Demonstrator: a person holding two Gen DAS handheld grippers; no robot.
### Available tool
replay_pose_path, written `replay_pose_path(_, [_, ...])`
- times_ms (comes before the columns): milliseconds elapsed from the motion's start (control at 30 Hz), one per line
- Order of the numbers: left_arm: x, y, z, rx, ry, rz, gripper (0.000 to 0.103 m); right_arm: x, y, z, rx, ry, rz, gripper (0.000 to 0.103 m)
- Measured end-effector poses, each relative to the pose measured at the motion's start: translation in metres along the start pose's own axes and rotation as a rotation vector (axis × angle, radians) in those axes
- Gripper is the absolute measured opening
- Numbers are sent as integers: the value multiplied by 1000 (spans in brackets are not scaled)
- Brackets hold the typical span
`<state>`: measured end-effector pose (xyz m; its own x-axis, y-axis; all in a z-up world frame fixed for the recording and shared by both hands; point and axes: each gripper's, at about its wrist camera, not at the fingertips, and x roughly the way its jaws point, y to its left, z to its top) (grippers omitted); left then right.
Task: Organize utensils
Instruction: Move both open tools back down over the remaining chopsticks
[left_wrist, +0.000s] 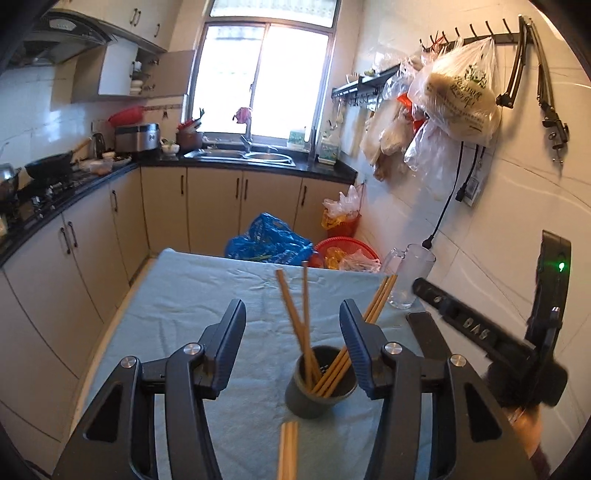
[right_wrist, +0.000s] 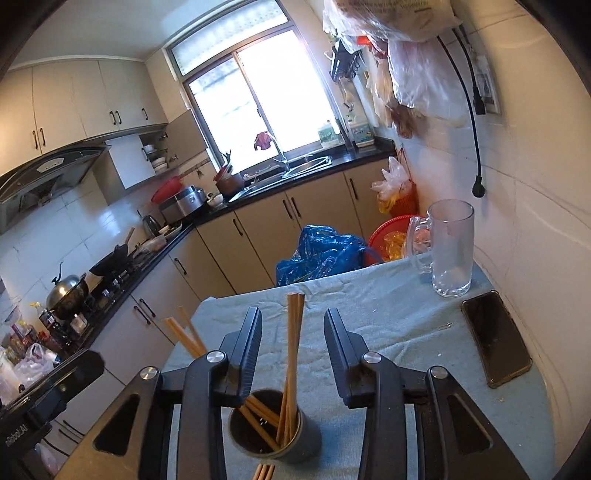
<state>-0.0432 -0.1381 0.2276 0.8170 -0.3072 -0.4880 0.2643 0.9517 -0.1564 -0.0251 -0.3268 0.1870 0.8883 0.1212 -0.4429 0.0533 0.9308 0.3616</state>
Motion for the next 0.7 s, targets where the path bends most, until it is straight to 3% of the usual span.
replay_pose_path(133, [-34,12,-12,22,-47,44,58,-30,11,-6,-45,-5,-20,50])
replay_pose_path(200, [-48,17,-20,31,-68,65,63,-42,17,-11,-75,2,-30,61])
replay_pose_path(333, [-63,30,-43,38,-59,93,66,-61,25,-31,-149,63,-54,66])
replay_pose_path(500, [-49,41,-84,47,73,102,66,-64,21,-82,-210,239,-79,67])
replay_pose_path(633, [-14,44,-136,87,253,64,66,-56,11,-132,-245,372,-70,67])
replay_pose_path(667, [-6,43,-145,100,291,55,60,-53,7,-148,-250,399,-70,67])
replay_pose_path(700, [7,42,-159,113,343,42,48,-50,2,-159,-244,423,-67,67])
